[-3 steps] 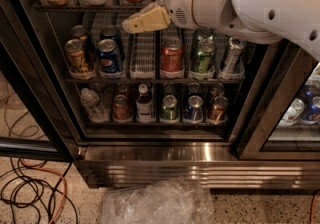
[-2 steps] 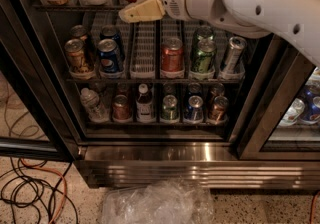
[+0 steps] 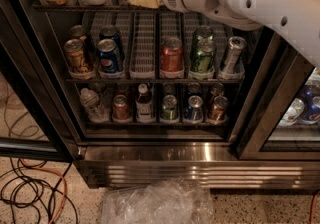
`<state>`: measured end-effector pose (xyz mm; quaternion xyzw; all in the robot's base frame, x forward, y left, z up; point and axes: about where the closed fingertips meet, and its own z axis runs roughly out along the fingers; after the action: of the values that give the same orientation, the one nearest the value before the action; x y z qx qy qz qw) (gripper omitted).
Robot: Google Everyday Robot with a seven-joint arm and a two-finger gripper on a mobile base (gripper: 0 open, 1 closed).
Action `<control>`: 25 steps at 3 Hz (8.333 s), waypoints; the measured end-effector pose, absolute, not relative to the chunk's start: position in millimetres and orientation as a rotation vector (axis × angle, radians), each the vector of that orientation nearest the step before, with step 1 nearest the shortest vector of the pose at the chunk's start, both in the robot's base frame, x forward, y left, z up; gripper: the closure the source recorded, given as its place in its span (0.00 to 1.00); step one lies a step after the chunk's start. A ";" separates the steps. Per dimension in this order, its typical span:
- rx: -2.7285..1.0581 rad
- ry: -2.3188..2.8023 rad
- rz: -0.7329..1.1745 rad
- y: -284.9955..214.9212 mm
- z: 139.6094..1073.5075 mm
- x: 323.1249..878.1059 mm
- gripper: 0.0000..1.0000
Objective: Pick water bottle from top shelf of fridge
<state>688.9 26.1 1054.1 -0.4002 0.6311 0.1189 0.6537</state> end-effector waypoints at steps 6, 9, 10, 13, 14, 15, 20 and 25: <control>-0.908 1.417 0.257 26.5 1058.0 692.0 1.00; -0.932 1.417 0.271 25.6 1060.0 691.8 0.35; -0.932 1.416 0.271 23.6 1059.0 691.9 0.12; -0.955 1.443 0.294 20.0 1059.1 708.5 0.00; -0.955 1.443 0.294 20.0 1059.1 708.5 0.19; -0.964 1.398 0.198 25.7 1062.8 706.4 0.42; -1.037 1.259 0.029 40.8 1089.3 686.3 1.00; -0.799 1.218 -0.096 -3.8 1143.6 626.3 1.00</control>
Offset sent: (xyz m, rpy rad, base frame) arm 0.0000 0.0000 0.0000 0.0000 0.0000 0.0000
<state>626.3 -3.8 1143.6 -0.3651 0.5565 -0.0439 0.7451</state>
